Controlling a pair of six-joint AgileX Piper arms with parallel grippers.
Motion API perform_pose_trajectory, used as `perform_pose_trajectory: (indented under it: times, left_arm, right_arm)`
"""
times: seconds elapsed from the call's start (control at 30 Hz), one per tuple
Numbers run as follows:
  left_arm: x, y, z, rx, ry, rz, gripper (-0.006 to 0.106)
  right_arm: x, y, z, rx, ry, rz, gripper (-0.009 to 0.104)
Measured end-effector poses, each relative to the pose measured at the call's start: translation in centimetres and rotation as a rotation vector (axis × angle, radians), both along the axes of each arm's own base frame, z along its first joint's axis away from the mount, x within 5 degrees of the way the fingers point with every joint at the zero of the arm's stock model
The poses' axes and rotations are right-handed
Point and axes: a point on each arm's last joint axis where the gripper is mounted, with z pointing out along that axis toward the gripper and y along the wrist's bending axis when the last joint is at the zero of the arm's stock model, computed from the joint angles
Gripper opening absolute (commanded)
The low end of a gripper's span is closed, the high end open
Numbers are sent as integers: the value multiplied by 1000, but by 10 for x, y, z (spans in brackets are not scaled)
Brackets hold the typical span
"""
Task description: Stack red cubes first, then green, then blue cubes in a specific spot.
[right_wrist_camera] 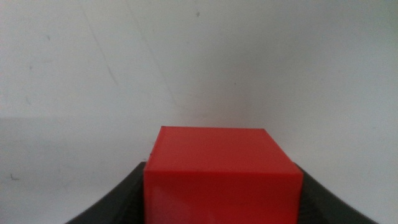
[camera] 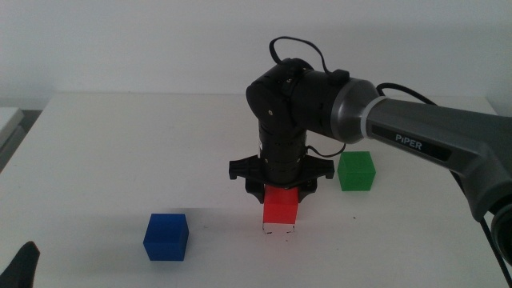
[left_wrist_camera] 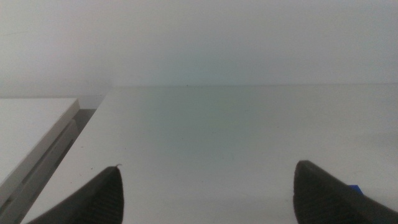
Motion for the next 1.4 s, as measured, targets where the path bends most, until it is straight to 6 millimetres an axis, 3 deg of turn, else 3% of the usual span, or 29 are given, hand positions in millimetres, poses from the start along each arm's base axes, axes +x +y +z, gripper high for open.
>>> perform_pose_trajectory:
  times: [0.8,0.97,1.07,1.17,1.3,1.4]
  left_arm:
    - [0,0,0,0,0,0,93]
    - [0,0,0,0,0,0,93]
    - [0,0,0,0,0,0,93]
    - [0,0,0,0,0,0,93]
    - [0,0,0,0,0,0,93]
    - [0,0,0,0,0,0,93]
  right_arm:
    - [5,8,-30,-47,-7,25,15]
    - [6,8,-31,-47,-7,25,54]
    - [6,9,-35,-52,1,25,71]
    - [6,9,-35,-49,4,23,79]
    - [1,5,-9,-37,-16,65,79]
    - [-8,-3,38,7,-87,98,79]
